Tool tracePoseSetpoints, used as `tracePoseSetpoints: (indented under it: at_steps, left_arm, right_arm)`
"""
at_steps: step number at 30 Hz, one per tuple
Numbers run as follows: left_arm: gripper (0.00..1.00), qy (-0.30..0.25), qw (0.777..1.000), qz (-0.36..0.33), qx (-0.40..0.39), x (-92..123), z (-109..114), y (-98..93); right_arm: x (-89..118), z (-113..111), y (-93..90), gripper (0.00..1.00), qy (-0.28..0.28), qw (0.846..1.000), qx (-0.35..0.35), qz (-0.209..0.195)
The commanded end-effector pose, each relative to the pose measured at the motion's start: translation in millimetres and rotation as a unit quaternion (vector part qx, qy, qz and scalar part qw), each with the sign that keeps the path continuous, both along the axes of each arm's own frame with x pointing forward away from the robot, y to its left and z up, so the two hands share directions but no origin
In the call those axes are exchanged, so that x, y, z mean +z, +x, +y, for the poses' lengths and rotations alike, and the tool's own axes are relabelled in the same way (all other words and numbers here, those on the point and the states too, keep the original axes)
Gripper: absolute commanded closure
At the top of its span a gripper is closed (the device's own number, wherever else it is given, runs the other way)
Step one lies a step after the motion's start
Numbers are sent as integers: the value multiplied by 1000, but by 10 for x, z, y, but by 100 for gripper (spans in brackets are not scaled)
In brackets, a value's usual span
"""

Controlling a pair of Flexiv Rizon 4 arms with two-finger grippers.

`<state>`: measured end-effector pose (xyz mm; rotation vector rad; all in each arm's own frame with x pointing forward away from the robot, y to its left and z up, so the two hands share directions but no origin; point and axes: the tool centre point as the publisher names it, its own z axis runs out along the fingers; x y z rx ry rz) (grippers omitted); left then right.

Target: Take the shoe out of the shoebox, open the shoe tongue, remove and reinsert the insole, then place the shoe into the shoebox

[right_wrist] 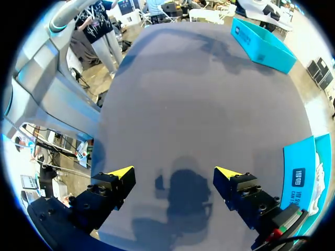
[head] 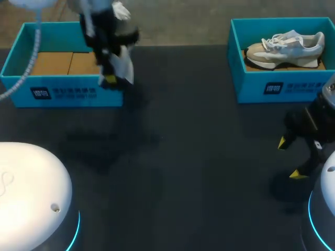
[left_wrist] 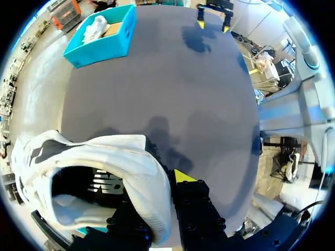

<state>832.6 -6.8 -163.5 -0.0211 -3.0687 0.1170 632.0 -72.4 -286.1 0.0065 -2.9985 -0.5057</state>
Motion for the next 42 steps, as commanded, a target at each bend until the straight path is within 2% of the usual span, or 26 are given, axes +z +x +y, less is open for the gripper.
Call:
tracePoseSetpoints:
  at_steps: [1,9,24,26,27,29,30,32,33,35,36,37,39,40,42]
  left_arm:
    - [100,-29,999,15,-11,115,541,324]
    - [100,-17,1000,6,26,222,1190,880]
    - [100,-17,1000,6,26,222,1190,880]
    - [100,-24,1000,15,9,208,1336,1100]
    - [100,3,1000,-9,27,194,1421,1208]
    - [100,2,1000,-12,14,166,1588,1404]
    - [100,34,999,-29,28,142,1664,1487]
    - [100,8,1000,-8,24,110,1833,1663]
    - [100,22,999,-11,35,94,1911,1740]
    - [100,6,999,-1,36,81,2047,1845]
    - [100,15,999,-2,37,67,2091,1879]
    - [100,19,999,-4,37,53,2127,1900]
    - [100,-7,1000,17,24,37,2191,1928]
    - [100,2,1000,13,25,11,2222,1952]
    - [100,-9,999,18,-26,-6,2261,1953]
  right_arm:
    - [-10,-1,-12,0,-1,1000,0,-1]
    - [-10,-1,-12,0,-1,1000,0,-1]
    - [-10,-1,-12,0,-1,1000,0,-1]
    - [-10,-1,-12,0,-1,1000,0,-1]
    - [-10,-1,-12,0,-1,1000,0,-1]
    - [-10,-1,-12,0,-1,1000,0,-1]
    - [-10,-1,-12,0,-1,1000,0,-1]
    - [-10,-1,-12,0,-1,1000,0,-1]
    - [-10,-1,-12,0,-1,1000,0,-1]
    - [-10,-1,-12,0,-1,1000,0,-1]
    - [-10,-1,-12,0,-1,1000,0,-1]
    - [-10,-1,-12,0,-1,1000,0,-1]
    - [-10,-1,-12,0,-1,1000,0,-1]
    - [-10,-1,-12,0,-1,1000,0,-1]
    - [-10,-1,-12,0,-1,1000,0,-1]
